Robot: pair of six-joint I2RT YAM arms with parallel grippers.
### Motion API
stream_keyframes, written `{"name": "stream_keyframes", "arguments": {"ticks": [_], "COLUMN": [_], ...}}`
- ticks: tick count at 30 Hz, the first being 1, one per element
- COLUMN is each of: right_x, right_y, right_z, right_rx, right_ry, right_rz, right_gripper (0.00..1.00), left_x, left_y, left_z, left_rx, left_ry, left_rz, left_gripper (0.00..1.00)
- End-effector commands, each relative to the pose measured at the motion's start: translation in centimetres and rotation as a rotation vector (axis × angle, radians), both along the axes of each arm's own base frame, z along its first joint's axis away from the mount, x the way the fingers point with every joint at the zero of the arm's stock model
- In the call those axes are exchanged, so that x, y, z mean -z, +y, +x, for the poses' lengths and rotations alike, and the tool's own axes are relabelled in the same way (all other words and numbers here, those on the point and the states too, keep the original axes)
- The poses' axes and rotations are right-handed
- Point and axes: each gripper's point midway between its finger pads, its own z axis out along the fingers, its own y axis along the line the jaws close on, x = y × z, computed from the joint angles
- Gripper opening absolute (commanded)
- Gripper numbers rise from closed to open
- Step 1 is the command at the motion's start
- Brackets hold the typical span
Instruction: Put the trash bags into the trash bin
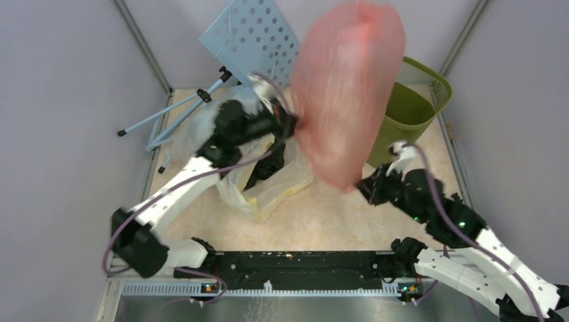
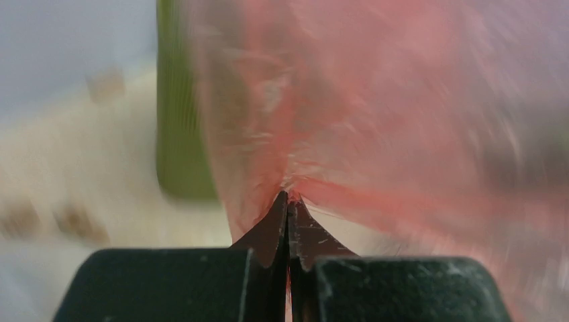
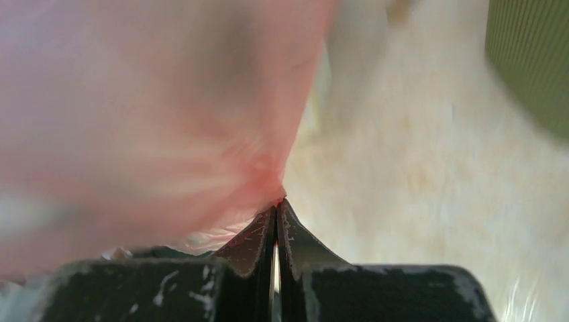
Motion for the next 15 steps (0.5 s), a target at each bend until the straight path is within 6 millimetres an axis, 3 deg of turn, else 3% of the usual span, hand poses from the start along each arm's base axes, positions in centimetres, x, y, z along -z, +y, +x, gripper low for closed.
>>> {"name": "stream_keyframes", "arguments": {"ticks": [1,3,6,12,15], "right_x": [11.8,11.0,6.6,-1.7,-4.9], "right_y": [-1.0,-0.7,-1.4,-2.0,-2.7], "right_z": [-3.5,-4.0,-3.4,-1.6,-1.1], "right_rx": [0.033,0.007,0.016,0.017,0.042], "right_ry": [0.363,0.344,0.221,0.025,-0.045], "right_rz": [0.003,0.082,0.131,0.006,-0.011], "right_gripper": [0.00,0.00,0.00,0.00,0.00], "left_x": [21.3,23.4,21.1,9.7,6.5], "left_y": [-4.6,-5.6,-5.8,-3.7,-1.8], "left_z": [-0.9,-2.7,-3.4,-2.9,-2.4], "left_rx": [0.129,0.200,0.214,0.085,-0.023], "left_ry": [0.458,0.496,0.425,0.278,0.288], "left_rz": [0.261,0.326,0.405,0.384,0.373], "left_gripper": [0.00,0.00,0.00,0.00,0.00]}}
